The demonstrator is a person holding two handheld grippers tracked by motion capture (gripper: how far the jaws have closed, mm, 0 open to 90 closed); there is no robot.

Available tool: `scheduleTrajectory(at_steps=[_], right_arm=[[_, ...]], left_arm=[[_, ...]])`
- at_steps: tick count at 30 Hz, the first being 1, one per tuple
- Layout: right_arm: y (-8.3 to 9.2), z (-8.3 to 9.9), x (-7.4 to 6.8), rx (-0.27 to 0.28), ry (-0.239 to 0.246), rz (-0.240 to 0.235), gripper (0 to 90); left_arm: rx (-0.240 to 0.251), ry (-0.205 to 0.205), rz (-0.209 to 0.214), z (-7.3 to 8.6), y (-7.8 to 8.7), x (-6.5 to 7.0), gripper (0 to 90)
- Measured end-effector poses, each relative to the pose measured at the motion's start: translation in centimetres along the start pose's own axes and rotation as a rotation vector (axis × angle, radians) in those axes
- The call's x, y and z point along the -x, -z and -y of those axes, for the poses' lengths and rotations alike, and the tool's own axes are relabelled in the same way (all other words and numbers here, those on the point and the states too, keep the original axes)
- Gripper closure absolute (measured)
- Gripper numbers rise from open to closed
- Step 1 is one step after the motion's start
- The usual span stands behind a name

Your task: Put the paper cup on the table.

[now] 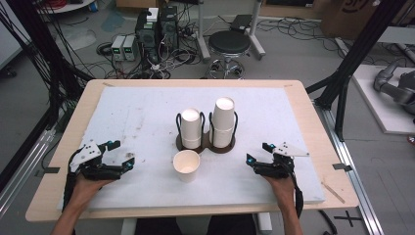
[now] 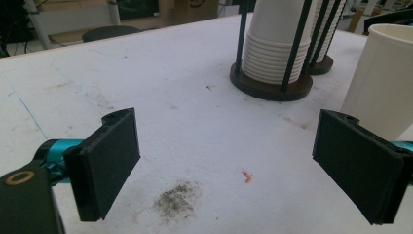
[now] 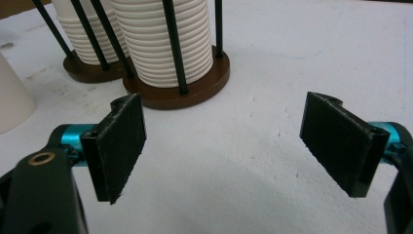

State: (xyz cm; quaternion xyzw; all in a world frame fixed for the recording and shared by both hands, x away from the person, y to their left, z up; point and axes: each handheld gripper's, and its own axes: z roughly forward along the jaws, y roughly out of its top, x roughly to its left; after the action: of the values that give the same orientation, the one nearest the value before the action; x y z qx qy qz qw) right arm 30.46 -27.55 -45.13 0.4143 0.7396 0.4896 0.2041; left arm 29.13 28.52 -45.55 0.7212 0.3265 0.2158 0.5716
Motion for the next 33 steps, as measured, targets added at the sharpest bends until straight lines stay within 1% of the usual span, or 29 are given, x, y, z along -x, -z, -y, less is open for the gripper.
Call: scheduleTrajectory(at_steps=[4, 7, 10, 13, 16, 20, 22, 26, 28, 33], right_arm=[[0.04, 0.02, -0.01, 0.003, -0.003, 0.000, 17.5], [0.06, 0.04, -0.05, 0.008, 0.004, 0.005, 17.5], [0.02, 0.04, 0.05, 0.013, 0.006, 0.004, 17.5], [0.03, 0.04, 0.07, 0.010, 0.001, 0.003, 17.5], [0.05, 0.05, 0.04, 0.014, 0.011, 0.002, 17.5], [0.16, 0.11, 0.06, 0.024, 0.004, 0.003, 17.5], [0.20, 0.13, 0.03, 0.029, 0.000, 0.002, 17.5], [0.21, 0.15, 0.03, 0.031, 0.009, 0.004, 17.5], [0.19, 0.13, 0.04, 0.029, 0.009, 0.002, 17.5], [0.22, 0.15, 0.04, 0.030, 0.004, 0.001, 17.5]], left_arm=[[0.000, -0.020, -0.014, 0.06, 0.00, 0.22, 9.9], [-0.007, -0.039, -0.020, 0.05, -0.07, 0.39, 9.9], [-0.006, -0.046, -0.024, 0.08, -0.07, 0.50, 9.9], [-0.005, -0.045, -0.019, 0.08, -0.05, 0.46, 9.9], [-0.001, -0.037, -0.018, 0.09, 0.01, 0.39, 9.9], [-0.003, -0.037, -0.019, 0.08, -0.04, 0.39, 9.9], [-0.005, -0.037, -0.021, 0.07, -0.05, 0.38, 9.9], [-0.004, -0.038, -0.028, 0.09, -0.03, 0.43, 9.9], [-0.004, -0.044, -0.031, 0.09, -0.01, 0.46, 9.9], [-0.005, -0.042, -0.036, 0.09, -0.05, 0.49, 9.9]])
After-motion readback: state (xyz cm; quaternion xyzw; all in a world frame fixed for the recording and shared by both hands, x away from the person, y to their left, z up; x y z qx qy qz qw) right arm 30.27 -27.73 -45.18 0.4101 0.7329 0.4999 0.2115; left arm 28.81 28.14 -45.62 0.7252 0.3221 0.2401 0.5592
